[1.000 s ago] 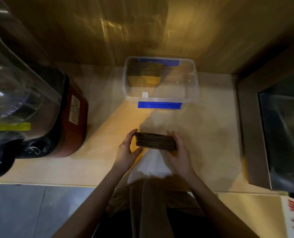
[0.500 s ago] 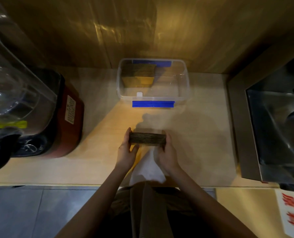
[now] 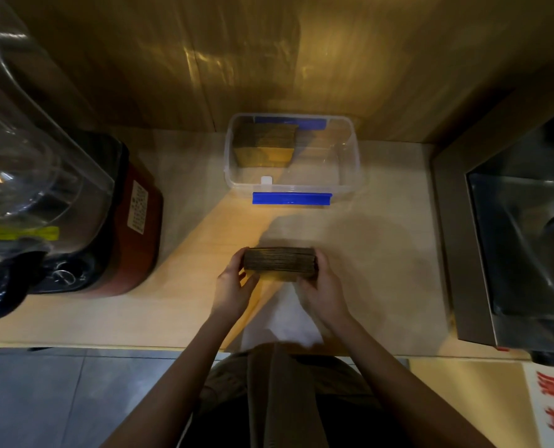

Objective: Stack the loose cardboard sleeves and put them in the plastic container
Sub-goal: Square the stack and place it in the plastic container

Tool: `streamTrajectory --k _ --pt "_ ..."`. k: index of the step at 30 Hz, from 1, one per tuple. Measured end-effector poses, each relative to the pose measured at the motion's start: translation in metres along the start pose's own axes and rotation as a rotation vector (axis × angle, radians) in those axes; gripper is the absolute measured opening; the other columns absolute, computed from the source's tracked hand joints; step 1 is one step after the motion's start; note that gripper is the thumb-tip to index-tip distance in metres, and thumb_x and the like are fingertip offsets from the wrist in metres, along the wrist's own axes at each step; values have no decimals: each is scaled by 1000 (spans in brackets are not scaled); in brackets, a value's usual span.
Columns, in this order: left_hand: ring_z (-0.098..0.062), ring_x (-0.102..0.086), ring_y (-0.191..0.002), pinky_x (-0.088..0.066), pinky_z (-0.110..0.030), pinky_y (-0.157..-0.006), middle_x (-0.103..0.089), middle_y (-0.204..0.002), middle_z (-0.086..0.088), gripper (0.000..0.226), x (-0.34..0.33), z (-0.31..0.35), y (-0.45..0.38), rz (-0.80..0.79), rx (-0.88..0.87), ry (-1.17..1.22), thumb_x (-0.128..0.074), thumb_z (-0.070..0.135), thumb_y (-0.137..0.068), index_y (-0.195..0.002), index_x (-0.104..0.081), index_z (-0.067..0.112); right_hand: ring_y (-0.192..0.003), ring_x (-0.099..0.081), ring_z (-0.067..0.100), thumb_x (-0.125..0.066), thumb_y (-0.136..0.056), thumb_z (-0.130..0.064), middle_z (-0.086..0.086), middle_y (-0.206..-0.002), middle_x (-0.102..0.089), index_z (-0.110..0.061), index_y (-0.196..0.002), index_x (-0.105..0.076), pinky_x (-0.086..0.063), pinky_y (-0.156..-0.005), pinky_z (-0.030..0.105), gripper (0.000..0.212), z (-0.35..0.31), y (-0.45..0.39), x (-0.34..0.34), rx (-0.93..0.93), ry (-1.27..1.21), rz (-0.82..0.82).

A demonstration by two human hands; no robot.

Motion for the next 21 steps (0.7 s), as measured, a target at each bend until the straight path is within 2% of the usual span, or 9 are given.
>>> streamTrajectory --k 2,4,7,9,11,13,18,21 --pt "-22 -51 -120 -43 -25 -94 -56 -127 -13 53 2 0 -1 -5 -8 -31 -56 6 -83 -132 -37 12 -113 -55 16 -59 -82 -7 3 -127 -57 -21 -134 -34 -49 -94 33 59 2 -1 1 -11 9 4" --pt "-24 -54 -116 -43 -26 -91 -58 -125 -14 56 5 1 -2 -6 -46 -95 -58 7 -83 -134 -35 12 -111 -57 18 -60 -82 -11 4 -124 -60 -22 -129 -41 -51 -93 38 52 2 -2 4 11 67 -13" --pt "-21 -58 -105 -49 -31 -90 -61 -119 -13 57 10 6 -4 -46 -181 -249 -61 10 -81 -133 -38 13 -99 -59 17 -61 -82 -18 3 -113 -61 -22 -120 -45 -53 -81 35 42 -4 -6 10 70 228 -89" --pt "-20 -59 -101 -51 -36 -89 -62 -116 -13 51 12 9 -7 -88 -226 -329 -61 13 -81 -129 -43 12 -98 -57 16 -60 -82 -22 1 -113 -59 -21 -121 -45 -50 -79 31 42 -8 -11 14 100 341 -167" --pt "-21 -58 -99 -49 -31 -88 -62 -113 -13 46 14 14 -11 -120 -238 -388 -61 15 -81 -125 -47 11 -99 -57 18 -60 -83 -24 4 -113 -60 -20 -123 -43 -49 -80 31 44 -11 -15 17 118 402 -226" --pt "-19 -56 -98 -44 -25 -84 -59 -112 -11 42 14 18 -15 -162 -246 -465 -60 18 -82 -122 -48 12 -98 -59 22 -58 -84 -24 9 -114 -62 -19 -126 -41 -49 -80 34 46 -15 -18 17 134 435 -264" --pt "-19 -55 -101 -46 -31 -88 -58 -113 -7 35 23 39 -35 -287 -225 -564 -62 22 -80 -113 -51 15 -99 -60 25 -60 -85 -21 12 -109 -65 -14 -121 -46 -46 -78 32 39 -29 -26 24 174 428 -287" --pt "-21 -58 -99 -43 -28 -86 -62 -108 -8 37 37 63 -58 -300 -236 -554 -69 20 -74 -108 -55 13 -98 -61 23 -62 -83 -22 10 -106 -66 -14 -116 -49 -49 -82 34 36 -46 -40 39 196 377 -256"
Point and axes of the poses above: each hand's wrist, its own y-axis away from the middle knuckle, its own x-axis out of the back of the hand, z = x × y, the point moved 6 cm from there along -y, towards the middle knuckle
